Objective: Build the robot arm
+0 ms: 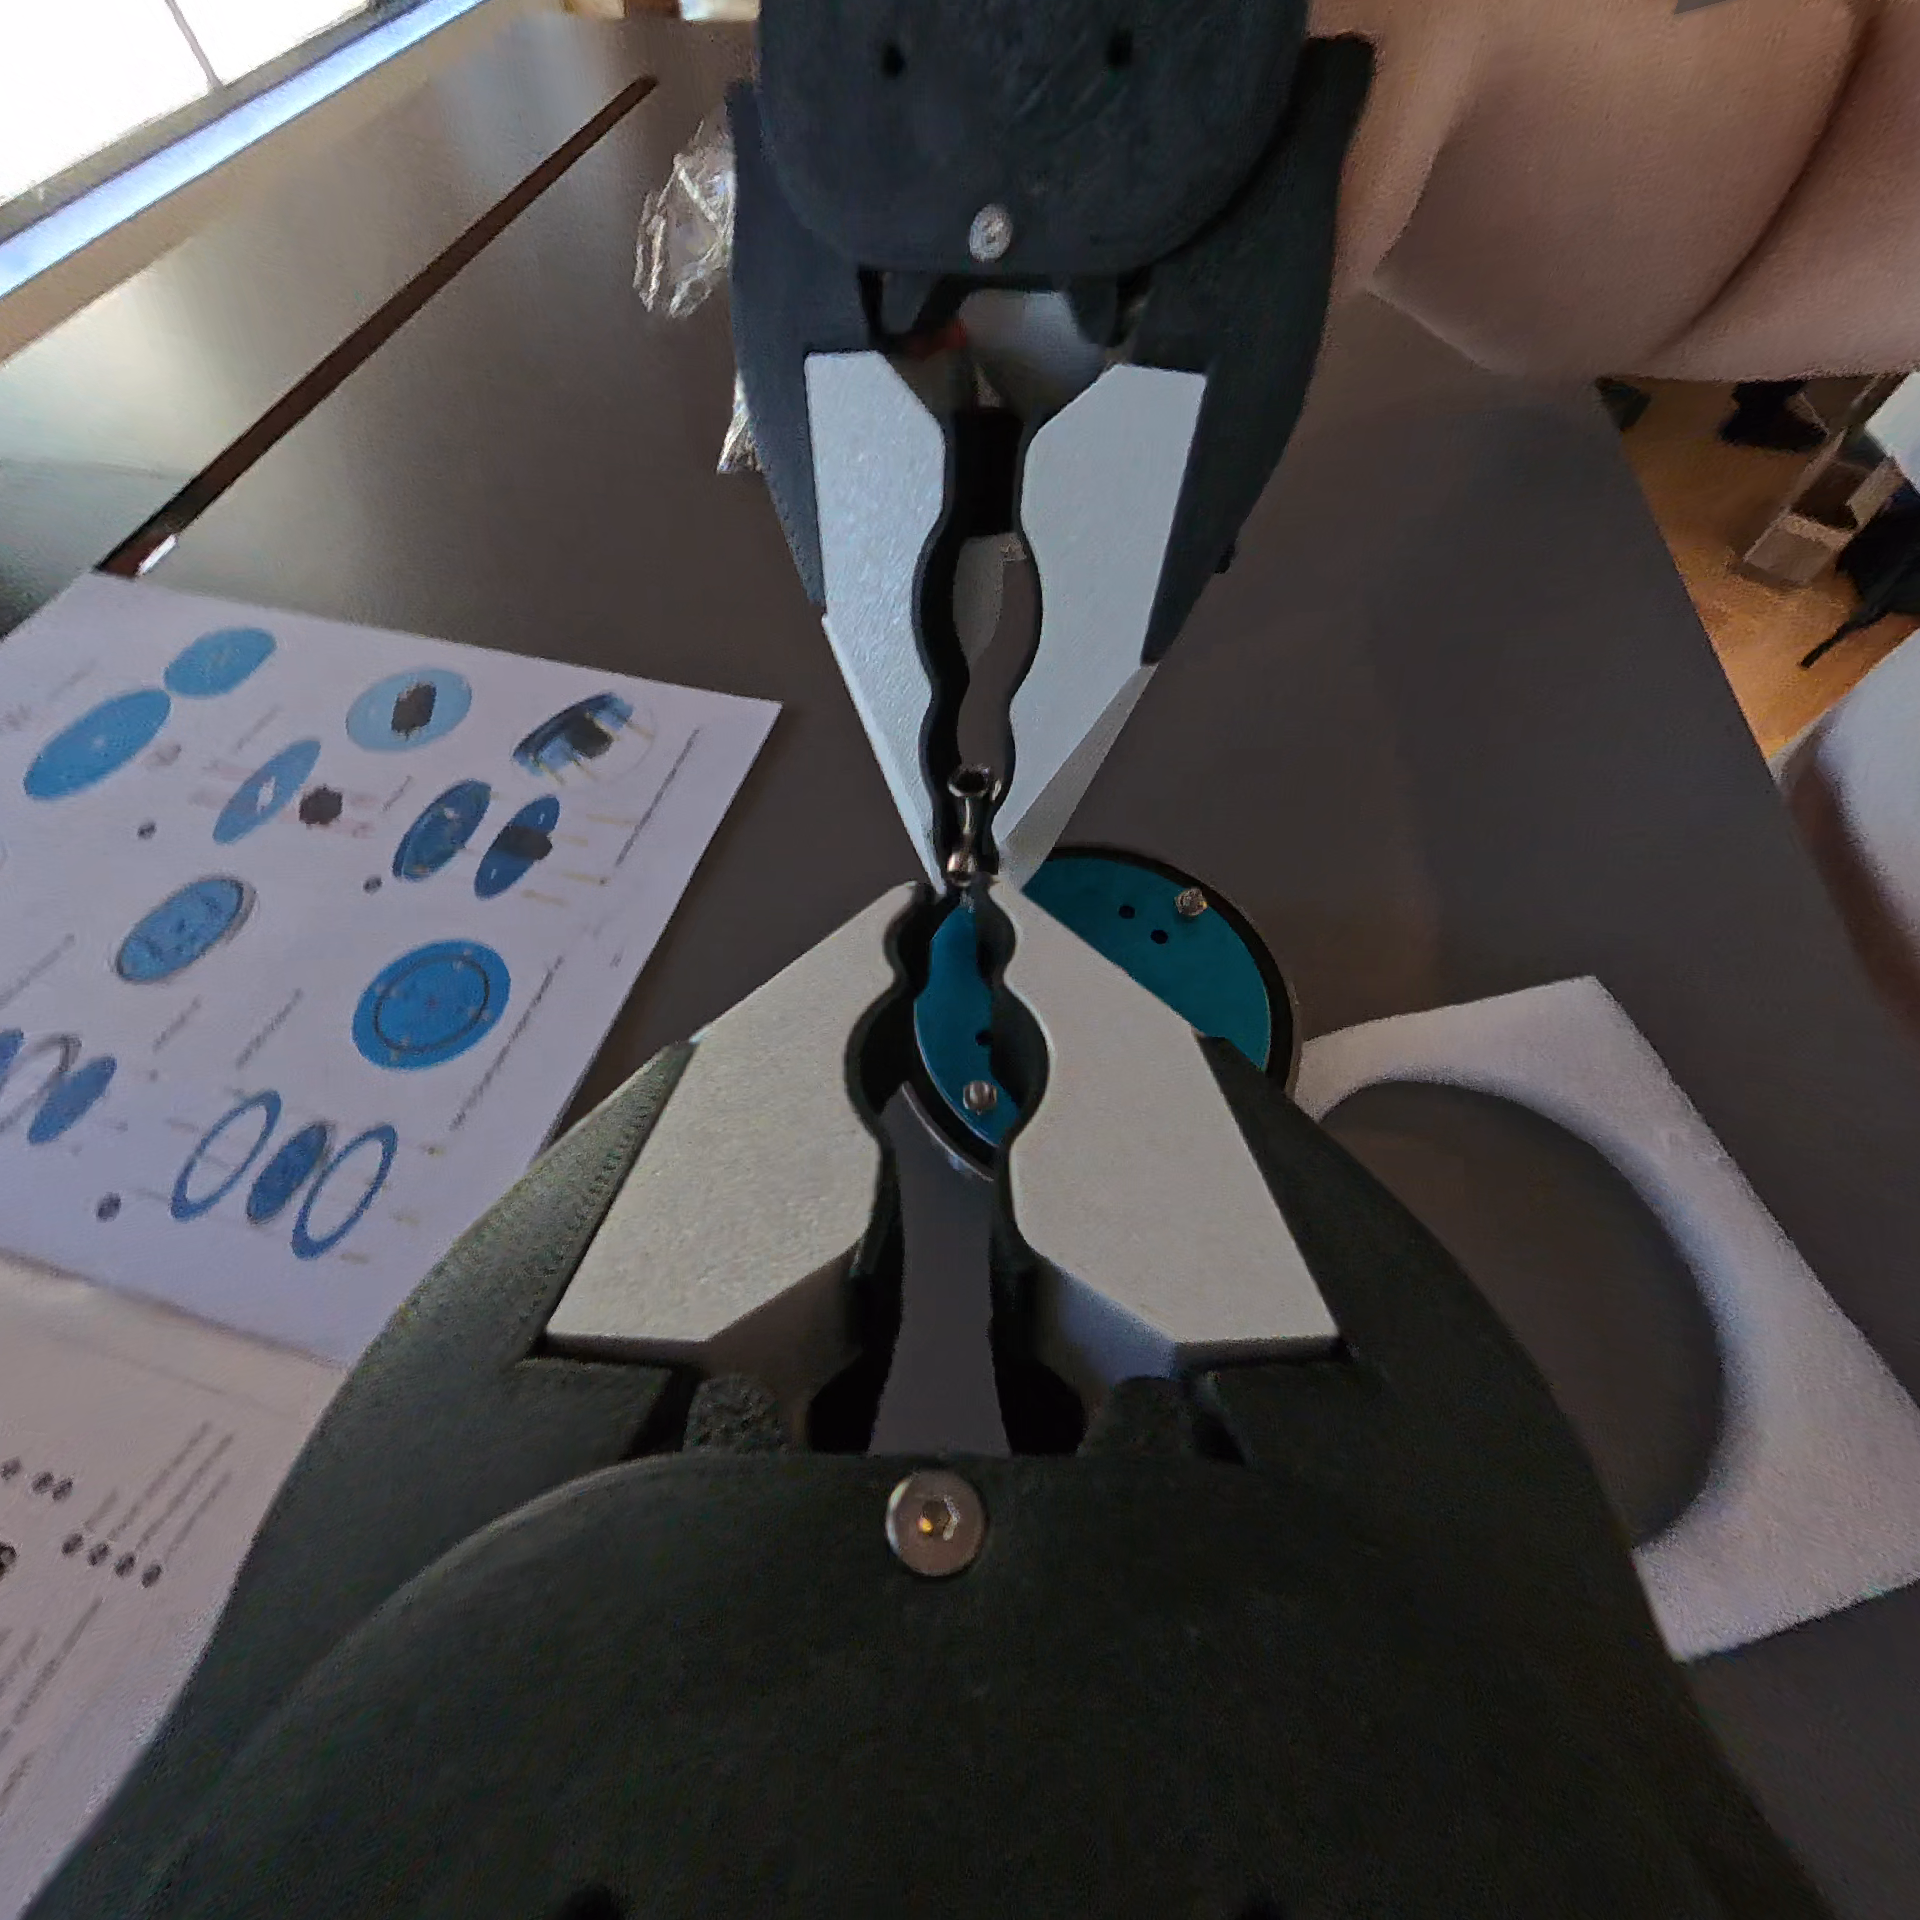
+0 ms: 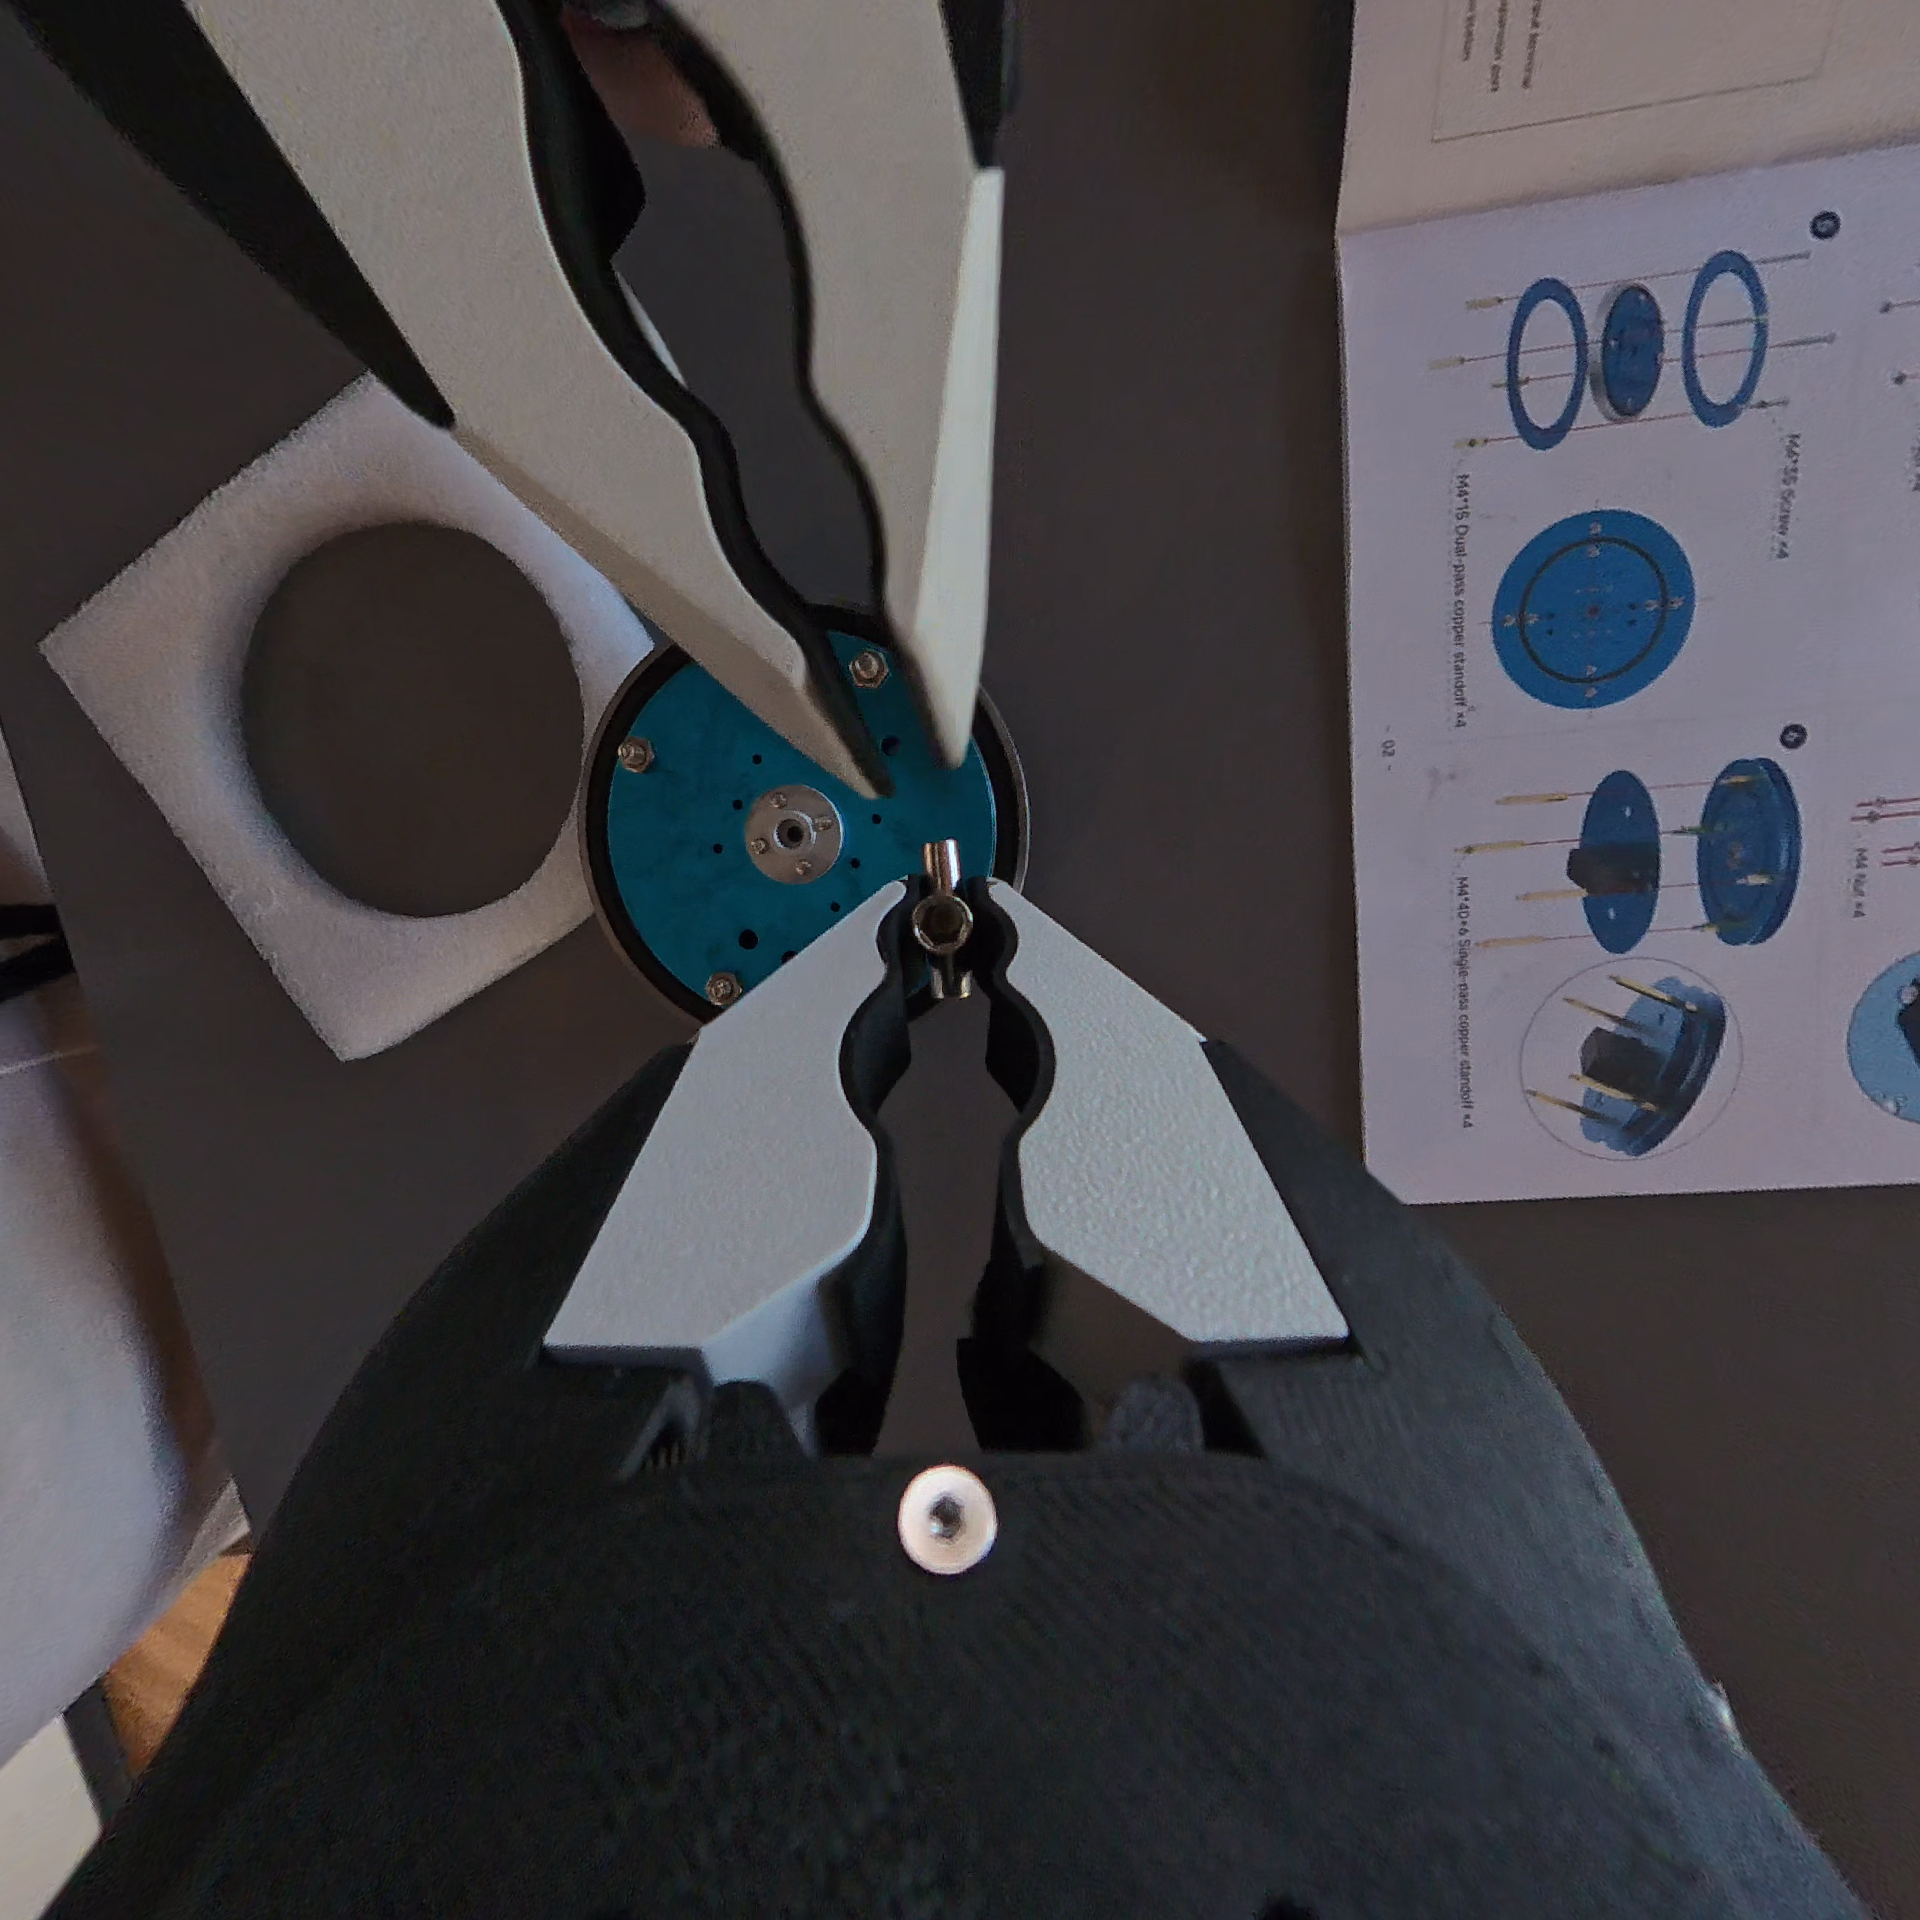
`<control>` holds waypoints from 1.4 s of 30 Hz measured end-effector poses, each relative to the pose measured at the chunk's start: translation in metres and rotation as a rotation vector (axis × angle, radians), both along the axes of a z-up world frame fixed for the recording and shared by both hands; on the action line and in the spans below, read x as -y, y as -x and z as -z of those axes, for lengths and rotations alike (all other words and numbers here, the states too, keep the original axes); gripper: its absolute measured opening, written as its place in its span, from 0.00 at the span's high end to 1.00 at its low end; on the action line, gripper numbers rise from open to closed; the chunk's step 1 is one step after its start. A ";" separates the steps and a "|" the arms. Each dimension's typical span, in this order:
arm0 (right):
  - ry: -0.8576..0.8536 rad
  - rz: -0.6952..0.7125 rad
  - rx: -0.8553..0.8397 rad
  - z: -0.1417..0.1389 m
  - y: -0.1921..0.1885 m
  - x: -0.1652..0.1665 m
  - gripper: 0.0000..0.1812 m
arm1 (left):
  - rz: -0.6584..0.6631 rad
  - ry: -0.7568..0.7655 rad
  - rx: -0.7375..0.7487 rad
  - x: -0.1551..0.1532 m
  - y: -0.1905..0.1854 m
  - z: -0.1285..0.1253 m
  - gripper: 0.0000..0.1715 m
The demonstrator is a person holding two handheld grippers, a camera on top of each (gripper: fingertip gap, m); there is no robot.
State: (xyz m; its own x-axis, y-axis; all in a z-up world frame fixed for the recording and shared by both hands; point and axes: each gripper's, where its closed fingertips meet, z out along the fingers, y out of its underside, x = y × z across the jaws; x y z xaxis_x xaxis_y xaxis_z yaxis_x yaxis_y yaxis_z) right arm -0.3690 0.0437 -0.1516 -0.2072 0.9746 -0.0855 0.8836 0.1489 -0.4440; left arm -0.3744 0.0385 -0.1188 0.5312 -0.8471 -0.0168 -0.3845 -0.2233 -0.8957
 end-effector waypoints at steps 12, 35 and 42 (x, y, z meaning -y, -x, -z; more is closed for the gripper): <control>-0.003 0.001 -0.015 0.002 0.000 0.000 0.96 | 0.086 -0.001 -0.054 -0.005 -0.013 0.006 0.95; -1.311 -1.144 -0.063 -0.033 0.004 -0.012 0.77 | 0.139 -0.068 -0.023 -0.006 -0.015 0.010 0.97; -1.518 -1.430 -0.113 -0.015 0.003 -0.009 0.83 | 0.158 -0.072 -0.006 -0.006 -0.015 0.011 0.97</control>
